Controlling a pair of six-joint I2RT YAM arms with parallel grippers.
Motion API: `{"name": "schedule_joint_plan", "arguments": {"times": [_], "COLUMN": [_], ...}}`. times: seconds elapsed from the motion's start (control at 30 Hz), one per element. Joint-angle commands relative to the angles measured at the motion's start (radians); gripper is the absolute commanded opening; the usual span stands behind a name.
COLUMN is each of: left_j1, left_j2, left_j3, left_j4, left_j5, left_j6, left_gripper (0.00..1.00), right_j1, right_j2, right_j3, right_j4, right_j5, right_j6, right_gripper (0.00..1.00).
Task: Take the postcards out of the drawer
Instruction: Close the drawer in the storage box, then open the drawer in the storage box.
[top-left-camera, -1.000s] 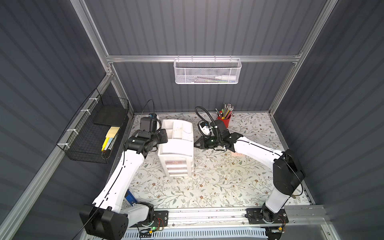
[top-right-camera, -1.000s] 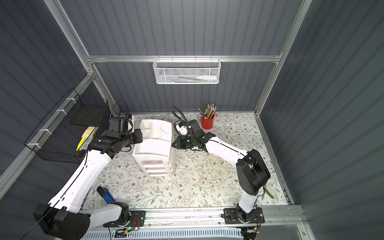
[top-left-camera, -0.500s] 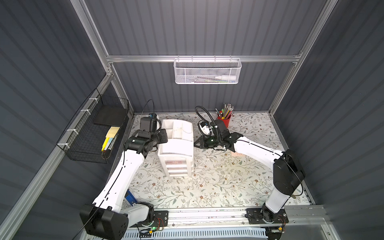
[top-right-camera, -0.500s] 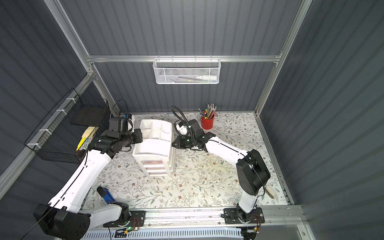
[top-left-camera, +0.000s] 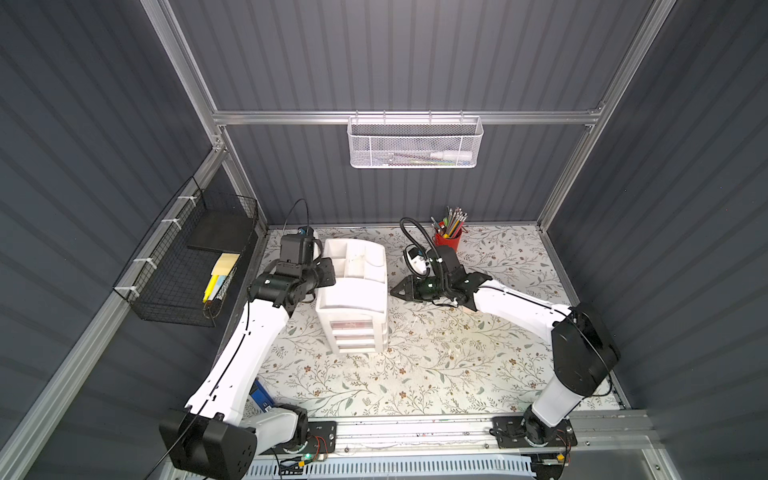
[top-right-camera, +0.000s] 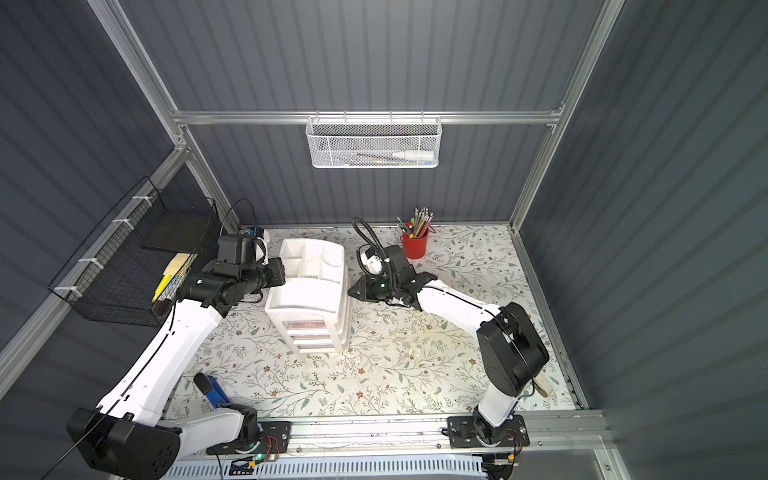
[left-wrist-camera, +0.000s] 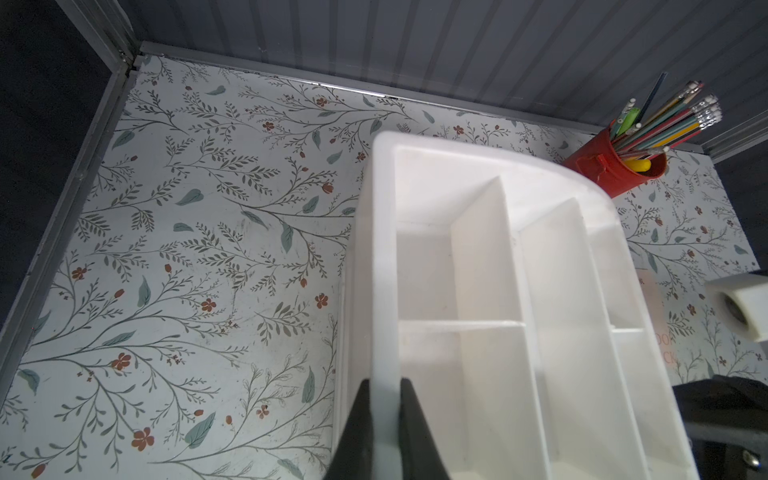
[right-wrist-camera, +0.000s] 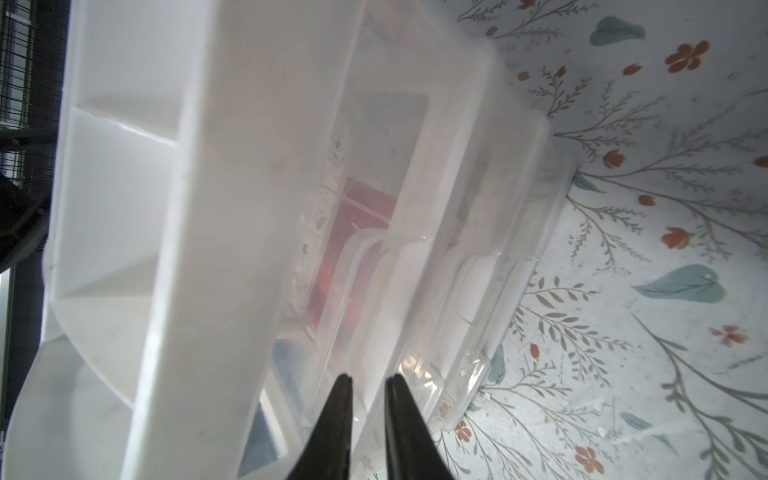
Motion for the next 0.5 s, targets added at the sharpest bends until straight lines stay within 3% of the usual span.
{"name": "schedule_joint_plan", "arguments": {"times": [0.0, 0.47], "left_j1": [-0.008, -0.008], "left_j2": [0.019, 0.016], "left_j3": [-0.017, -0.024], "left_j4": [-0.034, -0.026], "left_j5": [0.03, 0.021], "left_j6": [0.022, 0.017], "left_gripper": [0.0, 0.0], "right_j1": [-0.019, -0.06], "right_j2": [-0.03, 0.053], "right_j3": [-0.055, -0.222], "right_j4": [0.09, 0.448], "right_j5": [-0.016, -0.13], "right_j6": [0.039, 0.19], "right_gripper": [0.23, 0.43]}}
